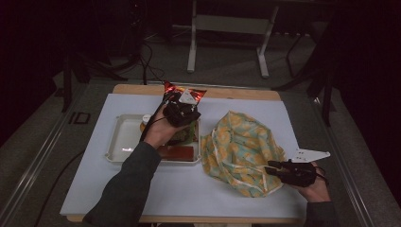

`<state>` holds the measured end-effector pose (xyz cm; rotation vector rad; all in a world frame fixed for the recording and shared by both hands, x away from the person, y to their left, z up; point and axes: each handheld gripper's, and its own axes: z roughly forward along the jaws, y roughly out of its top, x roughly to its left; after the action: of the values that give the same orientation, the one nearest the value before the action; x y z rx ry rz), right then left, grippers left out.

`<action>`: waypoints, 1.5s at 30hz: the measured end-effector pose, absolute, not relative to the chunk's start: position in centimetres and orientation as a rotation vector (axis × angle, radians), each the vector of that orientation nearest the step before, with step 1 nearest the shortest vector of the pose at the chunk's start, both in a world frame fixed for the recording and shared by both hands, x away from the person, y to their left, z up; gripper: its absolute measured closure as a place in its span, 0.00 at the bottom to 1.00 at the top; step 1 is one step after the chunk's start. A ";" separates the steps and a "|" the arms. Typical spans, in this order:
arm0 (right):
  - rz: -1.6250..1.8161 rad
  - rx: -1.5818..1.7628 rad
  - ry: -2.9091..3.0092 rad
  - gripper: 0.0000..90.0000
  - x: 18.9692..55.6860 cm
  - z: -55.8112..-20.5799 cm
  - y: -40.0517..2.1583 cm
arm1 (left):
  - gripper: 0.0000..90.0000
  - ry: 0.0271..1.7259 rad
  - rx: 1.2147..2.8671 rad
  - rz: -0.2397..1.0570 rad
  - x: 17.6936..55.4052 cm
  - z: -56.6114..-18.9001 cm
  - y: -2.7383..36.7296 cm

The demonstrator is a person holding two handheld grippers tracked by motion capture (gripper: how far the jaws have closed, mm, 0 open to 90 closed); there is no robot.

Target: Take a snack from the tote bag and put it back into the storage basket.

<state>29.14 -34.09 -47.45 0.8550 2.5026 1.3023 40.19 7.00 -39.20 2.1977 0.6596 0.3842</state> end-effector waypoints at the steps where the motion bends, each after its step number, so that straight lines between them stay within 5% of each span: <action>1: 1.301 0.854 2.503 0.74 29.2 -47.5 -34.1 | 0.99 0.660 2.198 0.384 40.2 -39.2 7.0; 12: 1.304 0.858 2.503 0.74 29.2 -47.5 -34.1 | 0.98 0.568 2.277 0.304 40.7 -39.1 6.3; 18: 1.305 0.856 2.501 0.74 29.1 -47.5 -34.2 | 0.63 0.698 2.243 0.409 40.9 -39.6 6.6; 24: 1.302 0.858 2.505 0.74 29.1 -47.6 -34.1 | 0.56 0.731 2.147 0.488 40.1 -38.5 8.1; 32: 1.306 0.859 2.501 0.74 29.0 -47.5 -34.2 | 0.64 0.777 2.072 0.592 37.0 -38.0 9.5; 45: 1.305 0.867 2.500 0.74 29.0 -47.6 -34.2 | 0.67 0.809 1.984 0.499 34.1 -41.6 12.5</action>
<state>29.03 -34.17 -47.60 0.8672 2.4997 1.3048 34.11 12.46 -41.55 1.9842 0.8086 0.4992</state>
